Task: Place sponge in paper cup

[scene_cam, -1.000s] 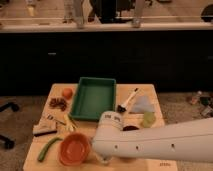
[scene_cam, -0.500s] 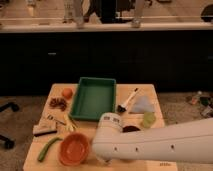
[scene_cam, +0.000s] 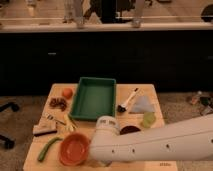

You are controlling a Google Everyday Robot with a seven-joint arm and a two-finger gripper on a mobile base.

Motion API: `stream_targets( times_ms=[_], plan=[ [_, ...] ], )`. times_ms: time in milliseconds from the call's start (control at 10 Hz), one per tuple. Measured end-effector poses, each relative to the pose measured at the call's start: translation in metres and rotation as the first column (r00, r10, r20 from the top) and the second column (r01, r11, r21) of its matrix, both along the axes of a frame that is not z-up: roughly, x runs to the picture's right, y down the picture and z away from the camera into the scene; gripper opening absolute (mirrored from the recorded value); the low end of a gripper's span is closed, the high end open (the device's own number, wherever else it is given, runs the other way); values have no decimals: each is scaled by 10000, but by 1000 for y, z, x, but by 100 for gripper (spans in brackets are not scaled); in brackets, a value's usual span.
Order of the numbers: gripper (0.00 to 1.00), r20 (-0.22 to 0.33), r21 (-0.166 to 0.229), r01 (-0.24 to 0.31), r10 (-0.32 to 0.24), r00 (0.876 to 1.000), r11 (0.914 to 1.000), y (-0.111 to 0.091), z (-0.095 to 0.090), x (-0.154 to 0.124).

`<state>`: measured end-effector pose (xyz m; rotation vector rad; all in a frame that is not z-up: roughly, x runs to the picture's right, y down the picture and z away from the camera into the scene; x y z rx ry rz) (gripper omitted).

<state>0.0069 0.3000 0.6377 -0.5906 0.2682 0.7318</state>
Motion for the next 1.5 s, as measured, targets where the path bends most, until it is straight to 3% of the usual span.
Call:
stream_targets(
  times_ms=[900, 1500],
  plan=[
    [14, 63, -134, 307, -306, 9995, 9994, 2, 6, -9],
    [72, 59, -144, 296, -295, 9995, 9995, 3, 6, -9]
  ],
)
